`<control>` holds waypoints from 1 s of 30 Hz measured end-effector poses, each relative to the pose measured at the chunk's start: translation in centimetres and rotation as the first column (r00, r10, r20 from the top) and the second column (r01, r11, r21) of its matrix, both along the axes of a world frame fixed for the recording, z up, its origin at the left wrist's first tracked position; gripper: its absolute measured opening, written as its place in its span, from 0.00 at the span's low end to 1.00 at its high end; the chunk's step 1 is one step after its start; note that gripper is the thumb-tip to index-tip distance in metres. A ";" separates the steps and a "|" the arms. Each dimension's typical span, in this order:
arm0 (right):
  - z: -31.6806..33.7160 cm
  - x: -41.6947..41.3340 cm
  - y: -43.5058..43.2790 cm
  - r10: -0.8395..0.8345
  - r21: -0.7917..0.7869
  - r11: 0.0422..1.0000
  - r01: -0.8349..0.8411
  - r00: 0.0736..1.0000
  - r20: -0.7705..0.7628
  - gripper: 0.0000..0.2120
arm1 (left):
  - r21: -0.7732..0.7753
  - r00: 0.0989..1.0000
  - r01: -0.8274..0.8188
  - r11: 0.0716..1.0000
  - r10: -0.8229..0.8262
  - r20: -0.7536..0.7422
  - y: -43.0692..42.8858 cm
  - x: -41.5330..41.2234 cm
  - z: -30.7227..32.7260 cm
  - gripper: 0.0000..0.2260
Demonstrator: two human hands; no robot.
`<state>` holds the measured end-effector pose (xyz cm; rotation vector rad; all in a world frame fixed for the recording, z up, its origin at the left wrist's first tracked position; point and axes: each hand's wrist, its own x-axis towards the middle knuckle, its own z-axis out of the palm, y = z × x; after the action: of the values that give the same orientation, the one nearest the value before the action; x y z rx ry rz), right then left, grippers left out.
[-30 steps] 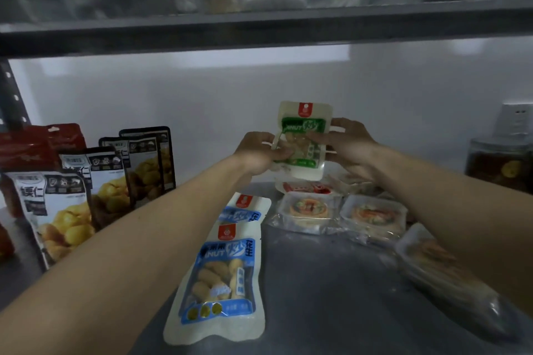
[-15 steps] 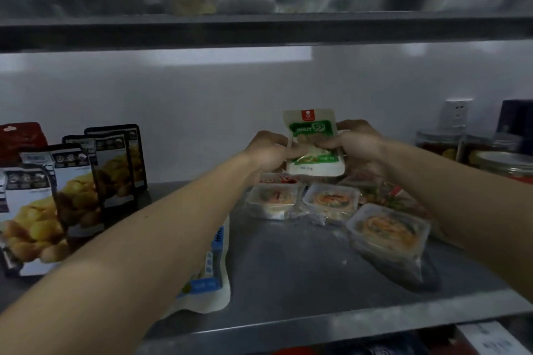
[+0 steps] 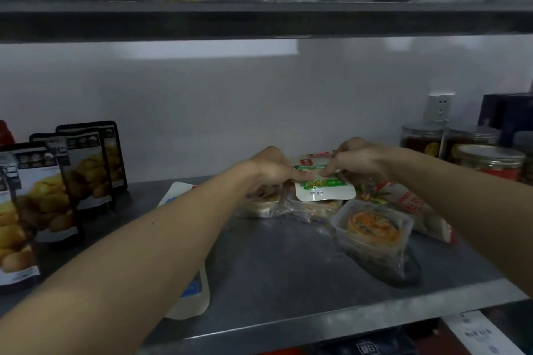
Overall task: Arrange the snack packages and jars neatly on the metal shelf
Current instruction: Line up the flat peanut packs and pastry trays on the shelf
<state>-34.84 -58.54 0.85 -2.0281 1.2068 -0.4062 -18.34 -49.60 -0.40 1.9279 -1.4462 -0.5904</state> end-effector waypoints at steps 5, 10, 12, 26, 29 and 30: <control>1.4 0.8 0.0 -0.040 -0.473 0.880 -0.046 0.985 -0.169 0.32 | -0.191 0.977 0.001 0.982 0.039 0.208 0.3 2.3 0.5 0.19; 1.4 4.5 -0.4 0.189 -0.536 0.808 -0.243 0.970 -0.154 0.35 | -0.236 0.950 -0.023 0.971 0.095 0.299 0.7 5.7 0.8 0.25; 1.2 6.6 -0.6 0.225 -0.527 0.797 -0.296 0.954 -0.197 0.35 | -0.221 0.953 -0.068 0.973 0.129 0.273 0.5 7.2 0.5 0.25; -1.5 12.4 -3.9 0.343 -0.341 0.829 -0.444 0.884 -0.317 0.33 | 0.212 0.971 -0.146 0.966 0.099 0.217 -5.0 12.3 -1.8 0.32; -1.4 12.2 -4.0 0.332 -0.350 0.828 -0.439 0.886 -0.325 0.33 | 0.189 0.969 -0.197 0.962 0.162 0.185 -5.4 12.4 -1.3 0.31; -1.4 12.1 -3.9 0.330 -0.354 0.828 -0.435 0.888 -0.320 0.34 | 0.181 0.971 -0.202 0.962 0.174 0.162 -5.4 12.5 -1.2 0.27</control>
<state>-22.70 -62.47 -0.56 -2.6962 0.8523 -0.2264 -5.82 -54.98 -1.60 2.2755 -1.3098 -0.5300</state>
